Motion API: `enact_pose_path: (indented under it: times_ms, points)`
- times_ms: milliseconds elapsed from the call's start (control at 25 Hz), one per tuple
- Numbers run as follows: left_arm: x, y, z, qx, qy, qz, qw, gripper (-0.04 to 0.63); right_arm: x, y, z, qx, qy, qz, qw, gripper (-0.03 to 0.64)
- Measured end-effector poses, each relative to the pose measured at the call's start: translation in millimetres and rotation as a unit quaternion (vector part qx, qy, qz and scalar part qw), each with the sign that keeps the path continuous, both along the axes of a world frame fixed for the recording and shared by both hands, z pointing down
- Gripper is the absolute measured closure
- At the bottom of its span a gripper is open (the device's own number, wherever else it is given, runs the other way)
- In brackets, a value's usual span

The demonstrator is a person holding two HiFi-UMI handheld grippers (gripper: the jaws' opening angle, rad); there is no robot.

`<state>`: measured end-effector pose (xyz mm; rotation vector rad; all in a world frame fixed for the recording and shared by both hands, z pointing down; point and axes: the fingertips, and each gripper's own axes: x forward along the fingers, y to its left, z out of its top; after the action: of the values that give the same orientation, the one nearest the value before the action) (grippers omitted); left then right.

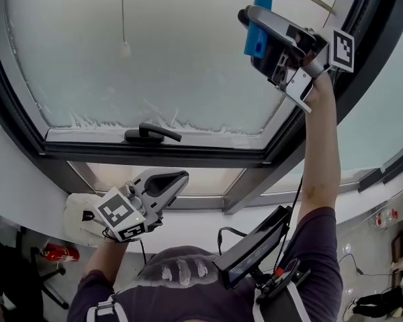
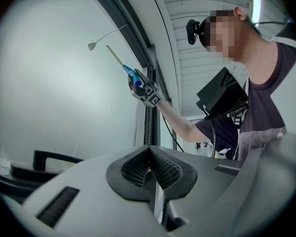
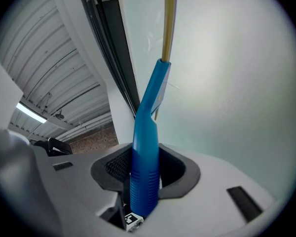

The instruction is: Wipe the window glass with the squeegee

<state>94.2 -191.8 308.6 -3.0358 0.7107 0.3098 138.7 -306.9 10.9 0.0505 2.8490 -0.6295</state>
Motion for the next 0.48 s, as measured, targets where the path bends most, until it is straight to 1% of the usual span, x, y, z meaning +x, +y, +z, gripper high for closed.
enact_pose_path:
  times_ms: [240, 480]
  points:
    - [0.4, -1.4, 6.9, -0.013, 0.000, 0.006, 0.9999, 0.588, 3.6, -8.3, 9.1, 0.004, -0.028, 0.035, 0.999, 0.491]
    - [1.4, 1.9, 3.7, -0.014, 0.003, 0.011, 0.9998, 0.587, 6.2, -10.5, 8.6, 0.006, -0.058, 0.063, 0.996, 0.489]
